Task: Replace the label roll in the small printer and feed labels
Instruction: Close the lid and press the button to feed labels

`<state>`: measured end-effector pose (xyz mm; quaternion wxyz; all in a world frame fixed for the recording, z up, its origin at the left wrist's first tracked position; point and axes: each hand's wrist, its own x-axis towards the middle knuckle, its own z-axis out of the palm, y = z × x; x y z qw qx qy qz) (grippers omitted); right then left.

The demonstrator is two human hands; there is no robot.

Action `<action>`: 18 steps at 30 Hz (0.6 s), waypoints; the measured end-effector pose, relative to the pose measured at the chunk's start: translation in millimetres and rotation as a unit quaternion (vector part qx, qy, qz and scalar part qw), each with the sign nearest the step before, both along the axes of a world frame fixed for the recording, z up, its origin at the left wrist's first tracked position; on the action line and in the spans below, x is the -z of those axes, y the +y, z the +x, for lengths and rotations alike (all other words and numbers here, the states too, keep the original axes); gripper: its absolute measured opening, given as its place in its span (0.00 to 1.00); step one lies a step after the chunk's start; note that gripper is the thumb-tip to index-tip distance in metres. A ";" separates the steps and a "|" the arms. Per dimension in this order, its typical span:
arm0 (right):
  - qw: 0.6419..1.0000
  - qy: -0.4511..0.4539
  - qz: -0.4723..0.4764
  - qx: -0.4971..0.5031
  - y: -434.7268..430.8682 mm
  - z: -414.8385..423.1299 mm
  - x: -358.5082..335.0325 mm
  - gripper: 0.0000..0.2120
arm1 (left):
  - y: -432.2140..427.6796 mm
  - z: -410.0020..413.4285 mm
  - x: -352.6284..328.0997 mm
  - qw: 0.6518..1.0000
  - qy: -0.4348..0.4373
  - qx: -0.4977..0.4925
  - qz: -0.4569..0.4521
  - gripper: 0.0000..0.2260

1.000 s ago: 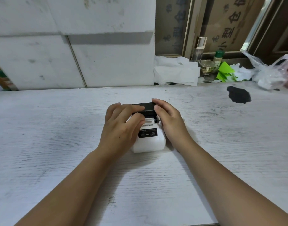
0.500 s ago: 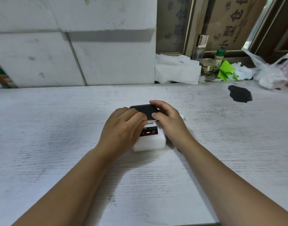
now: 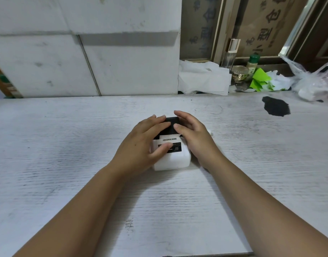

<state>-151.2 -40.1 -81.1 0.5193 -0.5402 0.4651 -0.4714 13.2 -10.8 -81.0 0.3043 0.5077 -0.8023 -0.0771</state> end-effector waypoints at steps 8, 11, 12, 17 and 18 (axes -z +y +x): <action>1.000 -0.017 0.009 0.001 1.0 -1.3 -2.0 0.15 | 4.1 -2.3 -1.4 0.999 0.019 0.017 0.029 0.28; 1.000 -0.014 0.008 -0.002 -0.1 -1.1 -0.5 0.16 | 3.9 -2.3 -0.6 0.999 0.018 0.011 0.029 0.30; 1.000 -0.014 0.008 -0.002 -0.5 -1.2 -0.3 0.16 | 3.3 -2.0 -0.2 0.999 0.018 0.008 0.037 0.32; 1.000 -0.013 0.006 -0.011 -0.9 -2.2 -0.7 0.16 | 1.9 -2.8 -1.6 0.996 0.034 0.008 0.077 0.37; 1.000 -0.014 0.008 -0.013 -0.8 -2.5 -0.5 0.16 | 2.2 -2.8 -1.6 0.996 0.036 0.009 0.082 0.37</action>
